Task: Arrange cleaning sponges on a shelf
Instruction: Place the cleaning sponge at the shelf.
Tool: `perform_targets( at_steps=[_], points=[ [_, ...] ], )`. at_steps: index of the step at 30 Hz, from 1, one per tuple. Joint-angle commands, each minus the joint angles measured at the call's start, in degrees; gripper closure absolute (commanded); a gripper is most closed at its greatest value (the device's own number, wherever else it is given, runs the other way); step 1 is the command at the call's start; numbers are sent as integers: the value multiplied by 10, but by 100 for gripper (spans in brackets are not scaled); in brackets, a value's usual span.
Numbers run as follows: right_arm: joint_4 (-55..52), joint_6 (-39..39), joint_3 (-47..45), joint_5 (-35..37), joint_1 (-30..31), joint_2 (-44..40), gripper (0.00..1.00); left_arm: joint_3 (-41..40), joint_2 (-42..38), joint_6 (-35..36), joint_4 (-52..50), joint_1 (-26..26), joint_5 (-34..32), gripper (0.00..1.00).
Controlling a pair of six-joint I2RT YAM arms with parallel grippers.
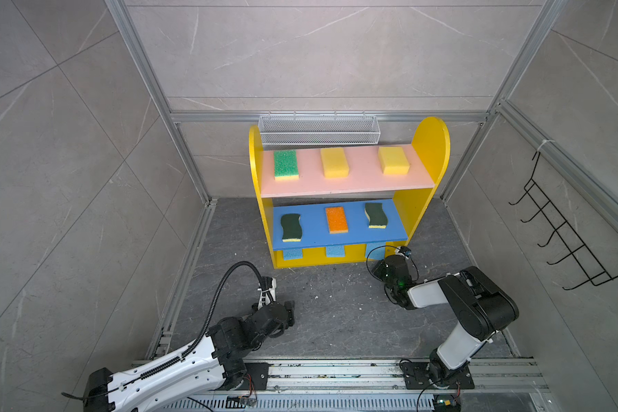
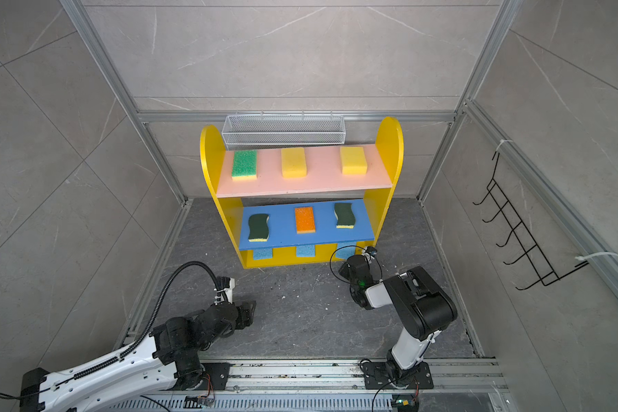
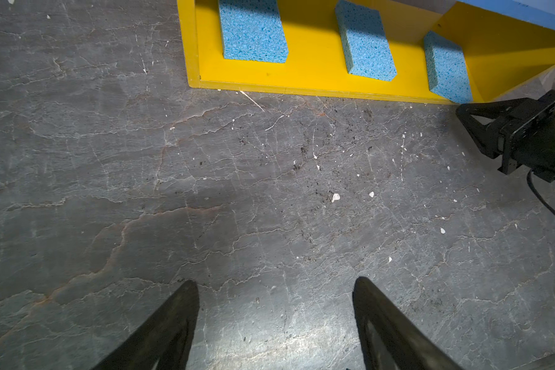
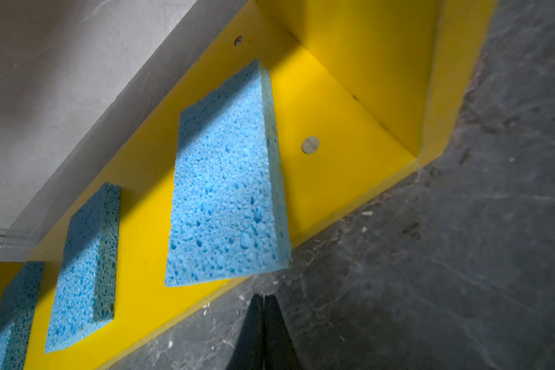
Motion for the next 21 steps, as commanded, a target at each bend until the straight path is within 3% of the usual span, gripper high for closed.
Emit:
perform_targets(
  at_steps=[1,21],
  points=[
    [12,-3,19,21,4,9,94,-3,-2,12,23,1,-17,22],
    [-1,-17,48,42,1,22,94,-14,-5,8,28,1,-20,22]
  ],
)
